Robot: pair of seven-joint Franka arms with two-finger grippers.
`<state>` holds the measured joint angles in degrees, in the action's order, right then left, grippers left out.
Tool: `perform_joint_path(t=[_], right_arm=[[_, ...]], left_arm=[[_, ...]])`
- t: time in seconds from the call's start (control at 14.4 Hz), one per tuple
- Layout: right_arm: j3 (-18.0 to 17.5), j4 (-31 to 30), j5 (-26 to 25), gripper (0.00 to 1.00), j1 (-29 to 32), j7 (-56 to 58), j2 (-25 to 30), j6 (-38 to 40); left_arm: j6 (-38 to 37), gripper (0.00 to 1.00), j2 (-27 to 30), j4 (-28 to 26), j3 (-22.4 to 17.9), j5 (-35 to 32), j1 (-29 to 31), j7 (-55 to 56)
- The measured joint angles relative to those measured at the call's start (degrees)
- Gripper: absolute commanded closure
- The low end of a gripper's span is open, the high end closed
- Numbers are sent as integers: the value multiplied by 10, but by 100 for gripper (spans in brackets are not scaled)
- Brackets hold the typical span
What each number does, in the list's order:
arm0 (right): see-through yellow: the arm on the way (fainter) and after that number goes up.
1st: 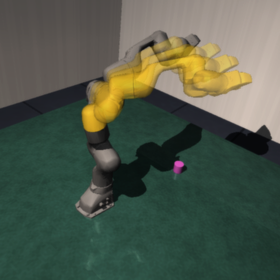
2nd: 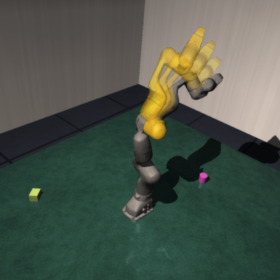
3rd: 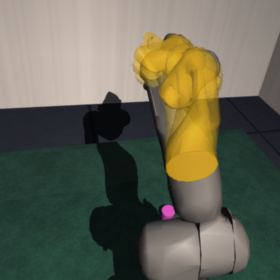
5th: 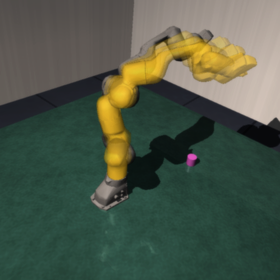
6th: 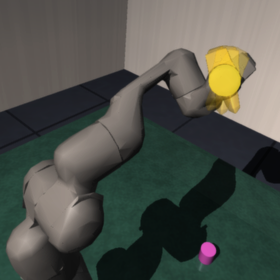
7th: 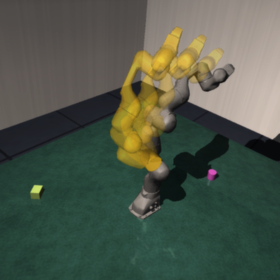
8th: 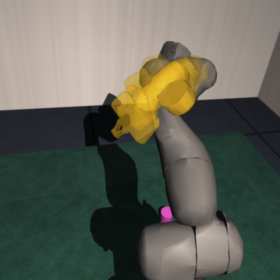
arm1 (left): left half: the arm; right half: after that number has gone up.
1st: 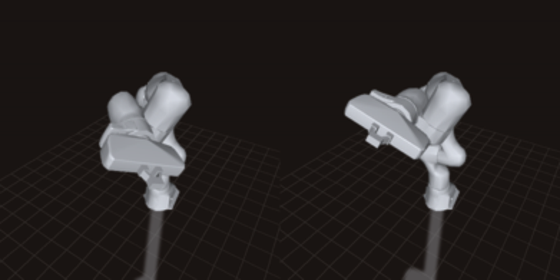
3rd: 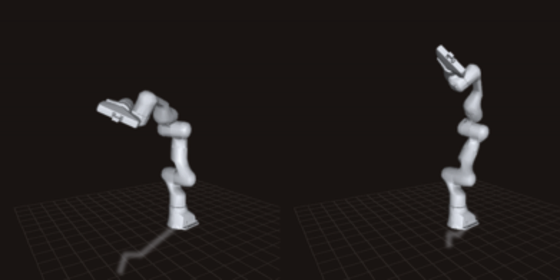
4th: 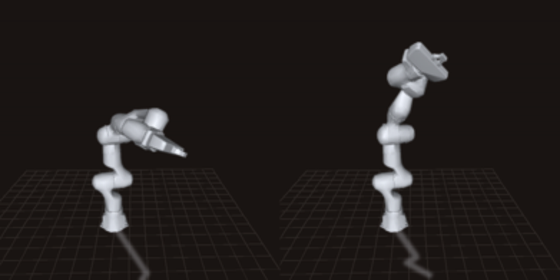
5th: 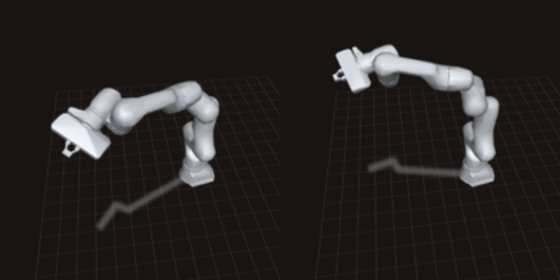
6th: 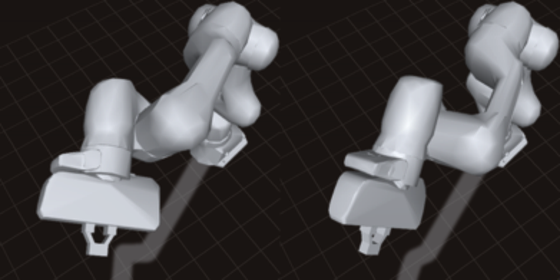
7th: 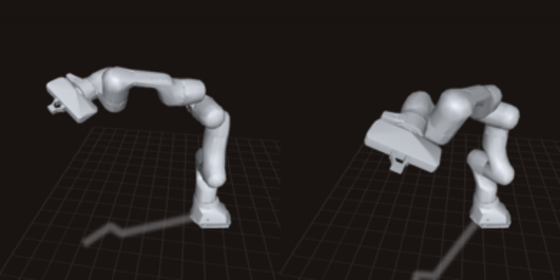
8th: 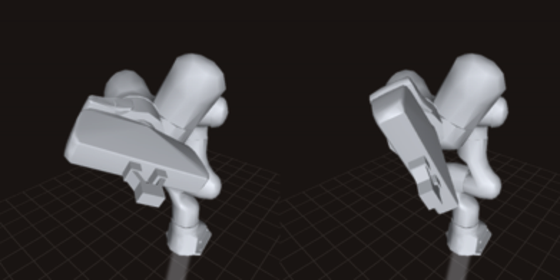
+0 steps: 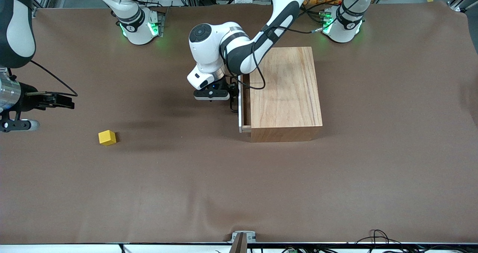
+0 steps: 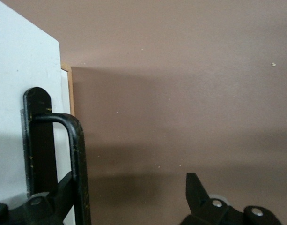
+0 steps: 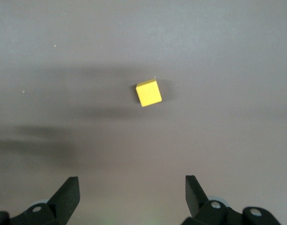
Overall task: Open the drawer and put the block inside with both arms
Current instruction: 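Pull the drawer open with the left gripper while the right gripper reaches the cube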
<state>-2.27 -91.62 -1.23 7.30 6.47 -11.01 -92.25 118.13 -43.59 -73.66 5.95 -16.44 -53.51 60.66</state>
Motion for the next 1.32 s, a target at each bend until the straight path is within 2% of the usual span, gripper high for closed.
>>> perform_joint_path(t=[0.42, 0.69, 1.04, 1.32], right_arm=[[1, -84, 0, 0, 31, 21, -35, -128], [-5, -91, -2, 0, 24, 25, -92, -197], [-9, -94, -60, 0, -30, 30, -126, -234], [-4, -110, -65, 0, -7, 124, -154, -293]], left_arm=[[35, 0, -1, 0, 0, 0, -4, 6], [54, 0, -2, 0, 1, 0, -7, 10], [68, 0, -5, 0, 1, 0, -8, 10], [91, 0, -7, -1, -2, 0, -10, 22]])
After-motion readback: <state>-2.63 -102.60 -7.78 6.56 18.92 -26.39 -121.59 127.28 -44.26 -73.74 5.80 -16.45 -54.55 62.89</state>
